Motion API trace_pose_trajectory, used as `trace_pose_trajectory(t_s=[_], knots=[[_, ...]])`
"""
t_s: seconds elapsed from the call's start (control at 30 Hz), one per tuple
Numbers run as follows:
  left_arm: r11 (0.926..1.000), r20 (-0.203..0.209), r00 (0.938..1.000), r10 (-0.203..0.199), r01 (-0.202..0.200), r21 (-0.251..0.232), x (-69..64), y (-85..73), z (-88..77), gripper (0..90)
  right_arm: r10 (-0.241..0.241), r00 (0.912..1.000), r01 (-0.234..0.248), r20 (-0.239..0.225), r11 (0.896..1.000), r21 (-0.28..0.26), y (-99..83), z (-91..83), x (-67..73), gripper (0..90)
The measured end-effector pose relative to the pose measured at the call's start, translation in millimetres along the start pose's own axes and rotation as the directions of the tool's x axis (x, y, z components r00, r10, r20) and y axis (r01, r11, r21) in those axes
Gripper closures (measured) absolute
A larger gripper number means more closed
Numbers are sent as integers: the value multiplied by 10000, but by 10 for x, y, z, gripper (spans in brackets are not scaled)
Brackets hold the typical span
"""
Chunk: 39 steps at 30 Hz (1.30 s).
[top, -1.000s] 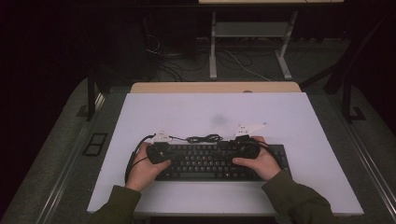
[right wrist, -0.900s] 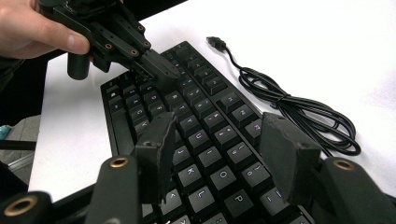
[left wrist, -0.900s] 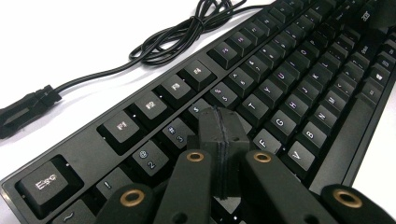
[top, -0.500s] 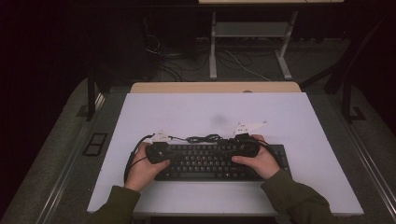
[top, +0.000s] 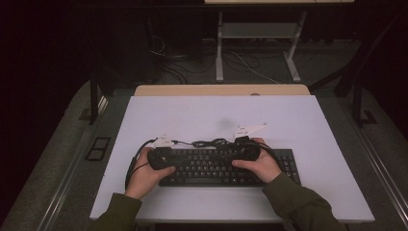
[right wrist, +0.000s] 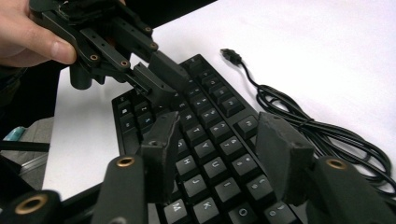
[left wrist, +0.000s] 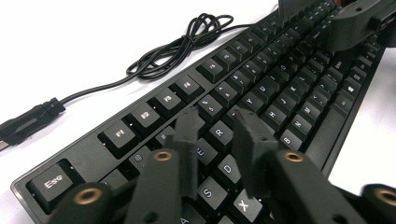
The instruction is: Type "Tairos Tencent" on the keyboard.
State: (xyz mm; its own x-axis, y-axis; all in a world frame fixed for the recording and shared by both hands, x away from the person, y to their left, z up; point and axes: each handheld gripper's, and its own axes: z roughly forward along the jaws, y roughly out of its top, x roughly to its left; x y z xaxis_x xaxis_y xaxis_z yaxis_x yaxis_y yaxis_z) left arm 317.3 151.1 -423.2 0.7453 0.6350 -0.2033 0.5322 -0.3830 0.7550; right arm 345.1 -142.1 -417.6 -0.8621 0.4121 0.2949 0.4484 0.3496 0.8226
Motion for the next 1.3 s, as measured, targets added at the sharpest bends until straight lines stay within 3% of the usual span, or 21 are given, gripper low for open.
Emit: trace_pose_trajectory(t_s=[0.33, 0.57, 0.97, 1.3], knots=[[9998, 67, 9998, 172, -171, -39, -49, 7, -16, 526, -152, 9991, 174, -389, 9982, 572, -8, -17, 53, 761], [9998, 157, 9997, 199, -199, 38, -69, -4, -2, 491, -188, 9987, 237, -472, 9942, 1047, -19, -23, 71, 886], [9997, 199, 9995, 243, -244, 21, -83, 6, -17, 474, -391, 9967, 512, -706, 9826, 1785, -72, 124, 178, 896], [9997, 284, 9993, 252, -251, -45, -102, 13, -13, 463, -483, 9962, 623, -720, 9765, 2065, -115, 231, 228, 894]])
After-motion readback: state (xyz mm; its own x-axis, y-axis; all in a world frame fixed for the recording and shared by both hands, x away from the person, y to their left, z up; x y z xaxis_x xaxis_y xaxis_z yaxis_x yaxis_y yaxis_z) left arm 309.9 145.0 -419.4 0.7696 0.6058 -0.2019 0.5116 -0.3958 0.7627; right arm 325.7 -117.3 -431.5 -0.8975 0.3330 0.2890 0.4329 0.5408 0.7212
